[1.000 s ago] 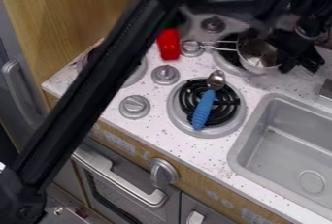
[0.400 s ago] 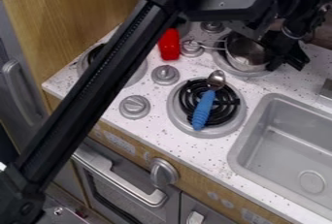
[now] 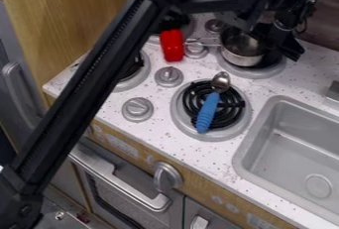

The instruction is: Moved the silver pot to the upper right burner

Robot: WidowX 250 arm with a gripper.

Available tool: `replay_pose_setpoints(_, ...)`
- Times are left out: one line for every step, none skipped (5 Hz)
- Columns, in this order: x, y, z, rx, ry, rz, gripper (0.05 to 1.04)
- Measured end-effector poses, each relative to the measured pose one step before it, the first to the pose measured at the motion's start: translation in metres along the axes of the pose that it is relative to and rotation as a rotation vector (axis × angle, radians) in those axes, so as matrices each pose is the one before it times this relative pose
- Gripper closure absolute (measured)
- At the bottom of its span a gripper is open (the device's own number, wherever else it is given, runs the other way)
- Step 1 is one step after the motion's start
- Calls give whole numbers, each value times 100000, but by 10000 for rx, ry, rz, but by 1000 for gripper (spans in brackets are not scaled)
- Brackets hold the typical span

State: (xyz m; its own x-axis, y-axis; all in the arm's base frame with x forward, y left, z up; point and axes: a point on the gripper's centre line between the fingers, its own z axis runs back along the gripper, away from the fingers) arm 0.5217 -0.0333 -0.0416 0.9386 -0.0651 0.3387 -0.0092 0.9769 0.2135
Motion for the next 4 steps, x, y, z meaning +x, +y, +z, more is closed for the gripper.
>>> replay_pose_setpoints(-1231,12,166,-263,-141,-69,560)
replay_pose_setpoints(-970,-46,1754,-195,-275,-90,250)
replay_pose_setpoints(-776,-14,3959,-708,-609,448,81)
replay_pose_setpoints(-3056,520,2726,-216,531,484,85)
